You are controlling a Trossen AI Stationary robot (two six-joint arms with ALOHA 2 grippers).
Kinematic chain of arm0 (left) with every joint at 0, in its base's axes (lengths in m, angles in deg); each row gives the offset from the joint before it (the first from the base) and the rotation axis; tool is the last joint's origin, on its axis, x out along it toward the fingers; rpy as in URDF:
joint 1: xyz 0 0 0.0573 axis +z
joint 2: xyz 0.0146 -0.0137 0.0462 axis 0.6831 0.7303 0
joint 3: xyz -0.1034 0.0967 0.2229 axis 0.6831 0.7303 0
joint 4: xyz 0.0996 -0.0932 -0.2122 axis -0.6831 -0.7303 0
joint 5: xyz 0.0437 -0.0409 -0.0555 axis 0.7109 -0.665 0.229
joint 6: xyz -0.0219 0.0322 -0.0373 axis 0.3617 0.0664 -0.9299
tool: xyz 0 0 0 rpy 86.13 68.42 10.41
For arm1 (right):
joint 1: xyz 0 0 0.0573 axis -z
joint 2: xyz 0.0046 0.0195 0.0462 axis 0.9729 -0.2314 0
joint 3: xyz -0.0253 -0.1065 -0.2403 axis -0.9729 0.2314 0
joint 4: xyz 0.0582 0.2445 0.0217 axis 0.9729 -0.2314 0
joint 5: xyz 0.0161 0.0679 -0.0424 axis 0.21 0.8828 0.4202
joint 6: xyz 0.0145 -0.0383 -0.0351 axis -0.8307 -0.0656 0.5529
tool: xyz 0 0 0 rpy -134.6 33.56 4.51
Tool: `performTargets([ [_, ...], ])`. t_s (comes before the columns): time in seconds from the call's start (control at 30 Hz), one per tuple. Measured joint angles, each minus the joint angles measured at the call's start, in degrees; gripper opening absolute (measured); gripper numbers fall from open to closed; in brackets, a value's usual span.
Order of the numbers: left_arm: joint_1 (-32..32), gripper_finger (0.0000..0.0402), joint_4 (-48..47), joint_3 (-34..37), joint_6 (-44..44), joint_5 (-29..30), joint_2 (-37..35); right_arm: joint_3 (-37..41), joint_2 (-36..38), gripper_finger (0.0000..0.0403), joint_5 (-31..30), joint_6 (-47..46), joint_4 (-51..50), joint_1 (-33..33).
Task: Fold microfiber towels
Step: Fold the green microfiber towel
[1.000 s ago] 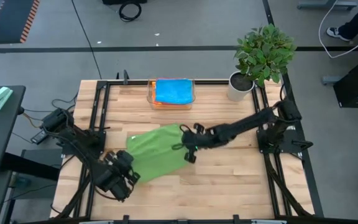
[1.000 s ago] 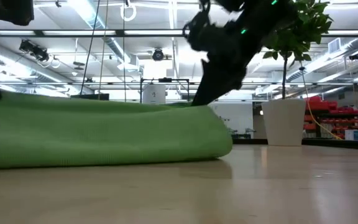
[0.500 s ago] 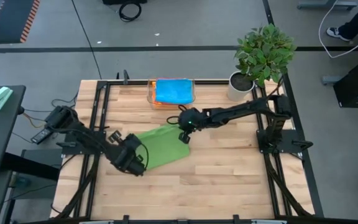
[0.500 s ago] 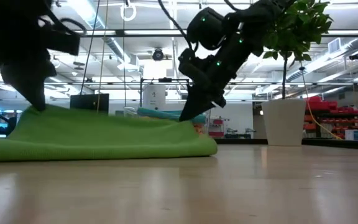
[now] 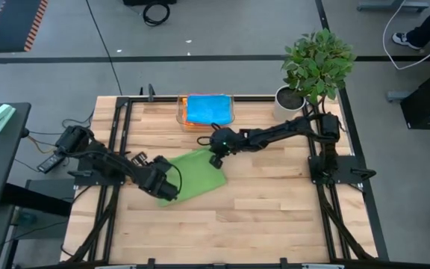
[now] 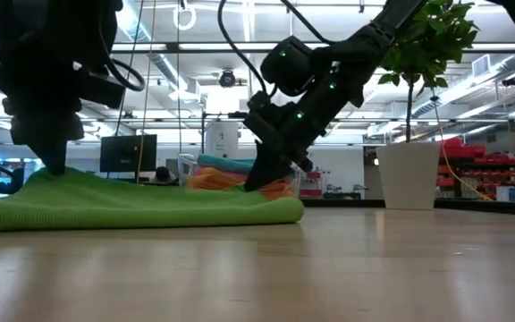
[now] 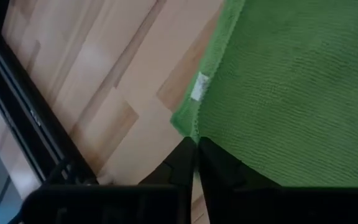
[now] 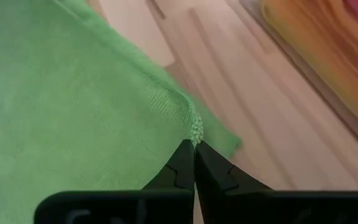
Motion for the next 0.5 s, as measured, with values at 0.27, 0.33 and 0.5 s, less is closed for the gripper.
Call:
performTargets([
  [0.27,3.18,0.0051,-1.07,0.31,-0.39,-0.51,0.0,-0.01,-0.33,0.0076,7.78,-4.38,1.23,3.82],
  [0.33,4.24,0.0059,-1.34,0.31,-0.46,-1.06,0.0,-0.01,-0.33,0.0102,11.89,-6.78,1.25,5.3],
  [0.5,6.69,0.0085,-3.75,0.29,-0.5,-2.85,0.0,0.01,1.22,0.0166,18.03,-8.52,-0.36,7.9],
])
